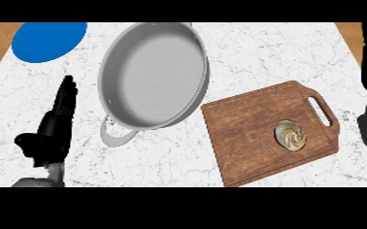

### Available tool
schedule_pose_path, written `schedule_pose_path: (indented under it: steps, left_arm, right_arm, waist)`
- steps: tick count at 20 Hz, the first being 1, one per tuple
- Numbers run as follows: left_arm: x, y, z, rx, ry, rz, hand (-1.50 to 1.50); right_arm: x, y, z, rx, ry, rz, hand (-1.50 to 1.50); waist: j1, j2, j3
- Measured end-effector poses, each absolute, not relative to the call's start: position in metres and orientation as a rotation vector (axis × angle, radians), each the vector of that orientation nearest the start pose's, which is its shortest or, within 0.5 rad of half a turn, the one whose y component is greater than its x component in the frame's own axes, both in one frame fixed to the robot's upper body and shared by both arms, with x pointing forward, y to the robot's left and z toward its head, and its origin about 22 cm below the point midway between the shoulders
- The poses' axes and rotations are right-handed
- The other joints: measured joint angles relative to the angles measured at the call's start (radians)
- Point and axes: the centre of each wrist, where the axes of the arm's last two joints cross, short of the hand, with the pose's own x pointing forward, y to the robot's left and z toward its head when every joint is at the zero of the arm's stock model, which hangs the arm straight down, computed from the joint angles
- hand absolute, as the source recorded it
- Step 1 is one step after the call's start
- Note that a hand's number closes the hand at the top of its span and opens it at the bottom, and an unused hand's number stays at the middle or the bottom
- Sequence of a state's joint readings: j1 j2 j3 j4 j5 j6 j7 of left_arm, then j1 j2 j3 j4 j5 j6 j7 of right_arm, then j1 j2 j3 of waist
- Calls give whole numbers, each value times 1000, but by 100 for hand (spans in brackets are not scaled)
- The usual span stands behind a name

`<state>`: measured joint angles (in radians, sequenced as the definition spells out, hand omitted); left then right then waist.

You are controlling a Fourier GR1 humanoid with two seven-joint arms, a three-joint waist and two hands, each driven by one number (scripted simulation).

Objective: Pick the cupcake from the cutting board and place it in the pot

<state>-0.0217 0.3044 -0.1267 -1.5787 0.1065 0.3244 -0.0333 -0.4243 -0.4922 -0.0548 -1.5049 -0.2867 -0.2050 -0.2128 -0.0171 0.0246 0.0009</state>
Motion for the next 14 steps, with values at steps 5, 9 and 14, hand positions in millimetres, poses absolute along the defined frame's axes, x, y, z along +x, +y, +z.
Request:
schedule_pose_path:
  steps: [5, 9, 14]
  left_arm:
    - [245, 244, 19, 98, -1533, -69, 0]
    - [241, 226, 15, -60, -1464, -100, 0]
    - [246, 215, 20, -191, -1388, -131, 0]
  right_arm:
    - [317, -338, 107, -320, -1984, 144, -150]
    - [291, -390, 63, -620, -1624, 302, -150]
    - [275, -388, 19, -807, -1330, 456, -150]
  waist:
    - [6, -14, 0]
    - [-2, 6, -7]
    - [18, -10, -3]
